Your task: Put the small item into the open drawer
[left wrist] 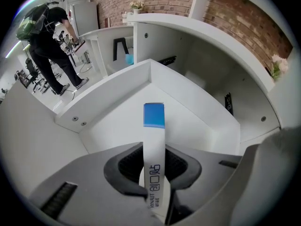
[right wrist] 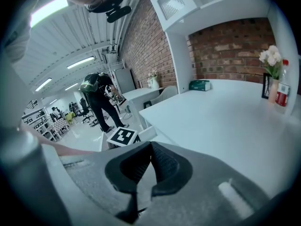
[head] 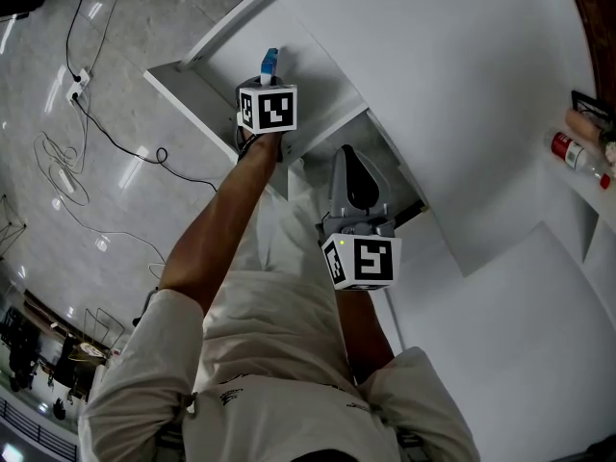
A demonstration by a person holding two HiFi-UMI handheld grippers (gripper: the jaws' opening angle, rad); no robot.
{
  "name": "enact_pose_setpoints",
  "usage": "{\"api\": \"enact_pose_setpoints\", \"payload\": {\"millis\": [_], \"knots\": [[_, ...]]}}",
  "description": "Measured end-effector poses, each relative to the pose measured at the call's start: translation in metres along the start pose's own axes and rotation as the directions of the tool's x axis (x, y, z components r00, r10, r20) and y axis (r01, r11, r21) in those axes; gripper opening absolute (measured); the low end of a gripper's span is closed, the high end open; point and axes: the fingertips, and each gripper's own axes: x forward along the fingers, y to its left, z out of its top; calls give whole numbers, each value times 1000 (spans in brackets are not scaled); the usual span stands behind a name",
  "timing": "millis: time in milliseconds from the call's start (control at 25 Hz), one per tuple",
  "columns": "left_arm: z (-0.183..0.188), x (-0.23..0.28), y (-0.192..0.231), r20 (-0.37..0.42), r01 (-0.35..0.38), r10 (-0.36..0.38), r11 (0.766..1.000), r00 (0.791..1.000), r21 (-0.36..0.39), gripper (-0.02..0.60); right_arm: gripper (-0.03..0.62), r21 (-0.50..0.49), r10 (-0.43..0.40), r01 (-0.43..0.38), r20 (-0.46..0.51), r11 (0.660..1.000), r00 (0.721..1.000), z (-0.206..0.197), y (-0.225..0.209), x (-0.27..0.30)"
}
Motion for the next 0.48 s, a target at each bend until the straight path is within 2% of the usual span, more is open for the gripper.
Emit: {"api": "enact_pose_setpoints", "payload": {"millis": [480], "knots": [[-1,9,7,22,0,0,1000,1000,-23,81,-6,-10,6,-7,-7,1000,1000,-4,4,1]]}}
